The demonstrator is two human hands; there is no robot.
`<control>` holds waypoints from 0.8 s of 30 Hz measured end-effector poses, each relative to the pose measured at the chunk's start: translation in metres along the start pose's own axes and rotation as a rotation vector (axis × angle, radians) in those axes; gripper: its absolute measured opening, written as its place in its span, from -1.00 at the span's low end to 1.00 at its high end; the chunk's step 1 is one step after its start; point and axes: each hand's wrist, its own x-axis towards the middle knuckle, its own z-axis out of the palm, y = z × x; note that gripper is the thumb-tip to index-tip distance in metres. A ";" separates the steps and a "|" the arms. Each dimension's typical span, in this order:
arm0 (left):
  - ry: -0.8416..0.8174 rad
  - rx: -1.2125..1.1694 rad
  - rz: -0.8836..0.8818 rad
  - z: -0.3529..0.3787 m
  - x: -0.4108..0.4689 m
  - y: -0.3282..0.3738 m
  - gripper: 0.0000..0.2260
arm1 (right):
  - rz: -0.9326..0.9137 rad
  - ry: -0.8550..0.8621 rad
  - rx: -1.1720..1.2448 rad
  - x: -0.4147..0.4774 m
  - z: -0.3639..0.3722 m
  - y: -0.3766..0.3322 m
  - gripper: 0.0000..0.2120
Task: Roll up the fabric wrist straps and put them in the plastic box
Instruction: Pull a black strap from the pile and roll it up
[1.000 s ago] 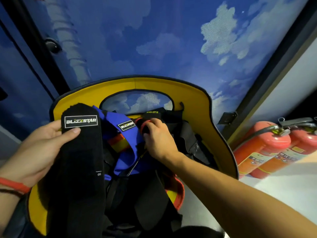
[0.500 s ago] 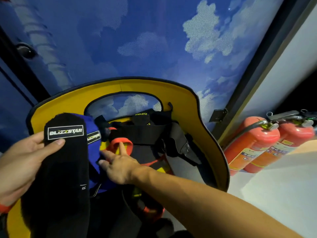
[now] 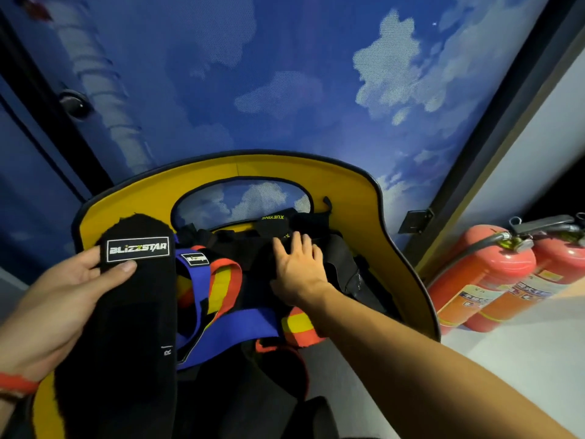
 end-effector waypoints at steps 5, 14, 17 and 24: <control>0.004 -0.034 -0.015 0.000 -0.004 0.007 -0.17 | 0.077 -0.080 -0.154 0.000 -0.006 0.020 0.01; -0.048 -0.051 -0.041 0.007 -0.003 0.007 -0.50 | 0.026 -0.294 -0.134 -0.039 -0.017 -0.032 -0.11; -0.046 -0.020 -0.029 0.006 -0.002 0.005 -0.25 | 0.038 -0.351 0.001 -0.048 -0.007 -0.030 0.06; -0.058 -0.012 -0.032 0.008 0.000 0.004 -0.37 | 0.022 0.183 -0.024 -0.027 -0.008 0.006 -0.45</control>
